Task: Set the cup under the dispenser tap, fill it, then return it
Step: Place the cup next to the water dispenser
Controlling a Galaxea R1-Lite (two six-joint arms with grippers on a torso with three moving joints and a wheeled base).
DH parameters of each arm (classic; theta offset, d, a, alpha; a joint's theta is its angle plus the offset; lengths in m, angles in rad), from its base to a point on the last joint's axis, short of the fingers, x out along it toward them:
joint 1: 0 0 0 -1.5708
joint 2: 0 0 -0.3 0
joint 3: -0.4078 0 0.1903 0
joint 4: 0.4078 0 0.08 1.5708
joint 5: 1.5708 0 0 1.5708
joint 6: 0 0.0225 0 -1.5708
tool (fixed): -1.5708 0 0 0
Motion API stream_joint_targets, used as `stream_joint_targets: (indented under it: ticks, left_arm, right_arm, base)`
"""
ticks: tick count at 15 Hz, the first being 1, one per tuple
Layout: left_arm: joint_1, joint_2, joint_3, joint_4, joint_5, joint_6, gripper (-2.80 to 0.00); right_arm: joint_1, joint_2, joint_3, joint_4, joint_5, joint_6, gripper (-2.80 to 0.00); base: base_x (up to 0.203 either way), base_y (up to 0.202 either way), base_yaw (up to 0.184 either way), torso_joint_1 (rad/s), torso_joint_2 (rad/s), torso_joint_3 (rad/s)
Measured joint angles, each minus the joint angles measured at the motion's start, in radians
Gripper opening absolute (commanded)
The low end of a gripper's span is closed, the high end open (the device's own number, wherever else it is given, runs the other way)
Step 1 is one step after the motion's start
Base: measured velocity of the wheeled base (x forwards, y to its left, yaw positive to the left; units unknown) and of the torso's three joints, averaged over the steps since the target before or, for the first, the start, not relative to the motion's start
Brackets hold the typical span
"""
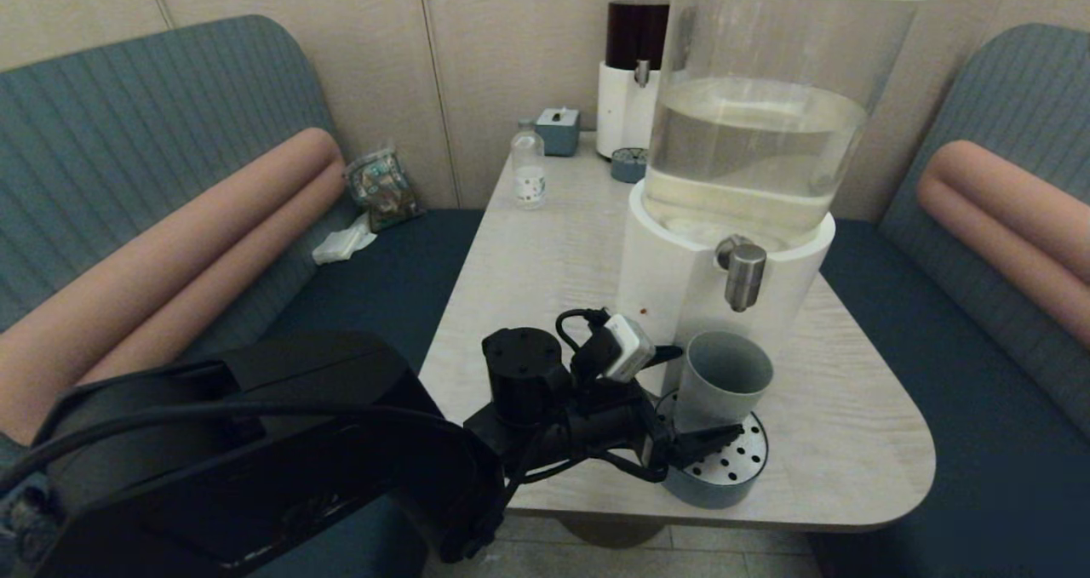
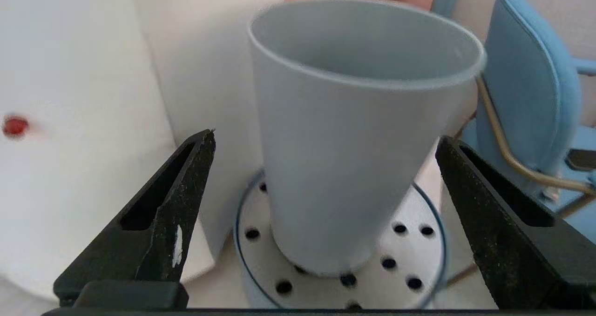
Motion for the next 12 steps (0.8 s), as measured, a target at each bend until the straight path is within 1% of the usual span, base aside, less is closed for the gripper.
stream_joint_targets:
  ticks: [5, 9, 12]
  left_arm:
    - [-0.012, 0.045, -0.079, 0.000, 0.030, -0.002, 0.00]
    - [-0.028, 0.080, -0.136, -0.004, 0.039, -0.020, 0.00]
    - [-0.040, 0.108, -0.181, -0.004, 0.062, -0.024, 0.00]
  right_arm:
    - [0.000, 0.000, 0.000, 0.000, 0.000, 0.000, -2.80]
    - [0.000, 0.000, 0.000, 0.000, 0.000, 0.000, -2.80]
    - [0.000, 0.000, 0.000, 0.000, 0.000, 0.000, -2.80]
  base:
    - [0.000, 0.000, 0.000, 0.000, 0.00, 0.000]
    - [0.000, 0.000, 0.000, 0.000, 0.00, 0.000]
    - [0.000, 0.000, 0.000, 0.000, 0.00, 0.000]
